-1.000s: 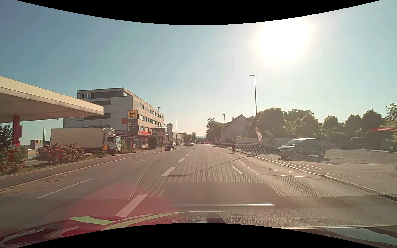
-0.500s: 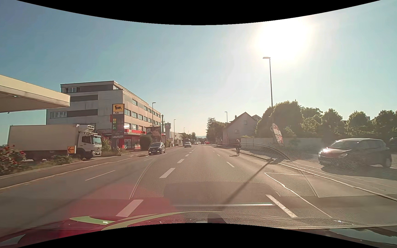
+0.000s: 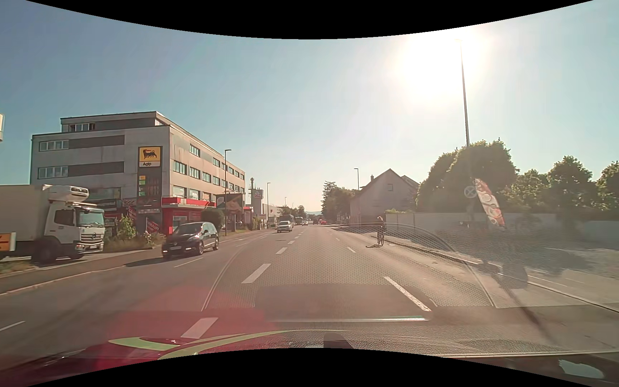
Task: Follow the waypoints while adhering to traffic rules and regulations
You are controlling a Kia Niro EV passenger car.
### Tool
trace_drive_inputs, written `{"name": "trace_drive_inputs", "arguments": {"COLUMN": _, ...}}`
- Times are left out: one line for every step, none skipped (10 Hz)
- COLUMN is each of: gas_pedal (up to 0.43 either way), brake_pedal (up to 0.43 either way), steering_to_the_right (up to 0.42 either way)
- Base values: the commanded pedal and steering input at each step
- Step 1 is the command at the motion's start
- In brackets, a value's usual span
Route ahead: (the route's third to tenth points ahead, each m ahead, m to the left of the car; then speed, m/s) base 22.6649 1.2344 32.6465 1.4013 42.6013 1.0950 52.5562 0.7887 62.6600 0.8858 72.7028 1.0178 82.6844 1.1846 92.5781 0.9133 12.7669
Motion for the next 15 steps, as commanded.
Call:
{"name": "trace_drive_inputs", "arguments": {"gas_pedal": 0.059, "brake_pedal": 0.0, "steering_to_the_right": -0.001}}
{"name": "trace_drive_inputs", "arguments": {"gas_pedal": 0.059, "brake_pedal": 0.0, "steering_to_the_right": -0.001}}
{"name": "trace_drive_inputs", "arguments": {"gas_pedal": 0.059, "brake_pedal": 0.0, "steering_to_the_right": -0.001}}
{"name": "trace_drive_inputs", "arguments": {"gas_pedal": 0.059, "brake_pedal": 0.0, "steering_to_the_right": -0.001}}
{"name": "trace_drive_inputs", "arguments": {"gas_pedal": 0.059, "brake_pedal": 0.0, "steering_to_the_right": -0.001}}
{"name": "trace_drive_inputs", "arguments": {"gas_pedal": 0.059, "brake_pedal": 0.0, "steering_to_the_right": -0.001}}
{"name": "trace_drive_inputs", "arguments": {"gas_pedal": 0.059, "brake_pedal": 0.0, "steering_to_the_right": -0.001}}
{"name": "trace_drive_inputs", "arguments": {"gas_pedal": 0.059, "brake_pedal": 0.0, "steering_to_the_right": -0.001}}
{"name": "trace_drive_inputs", "arguments": {"gas_pedal": 0.059, "brake_pedal": 0.0, "steering_to_the_right": -0.001}}
{"name": "trace_drive_inputs", "arguments": {"gas_pedal": 0.059, "brake_pedal": 0.0, "steering_to_the_right": -0.001}}
{"name": "trace_drive_inputs", "arguments": {"gas_pedal": 0.059, "brake_pedal": 0.0, "steering_to_the_right": -0.001}}
{"name": "trace_drive_inputs", "arguments": {"gas_pedal": 0.059, "brake_pedal": 0.0, "steering_to_the_right": -0.001}}
{"name": "trace_drive_inputs", "arguments": {"gas_pedal": 0.059, "brake_pedal": 0.0, "steering_to_the_right": -0.001}}
{"name": "trace_drive_inputs", "arguments": {"gas_pedal": 0.059, "brake_pedal": 0.0, "steering_to_the_right": -0.001}}
{"name": "trace_drive_inputs", "arguments": {"gas_pedal": 0.059, "brake_pedal": 0.0, "steering_to_the_right": -0.001}}
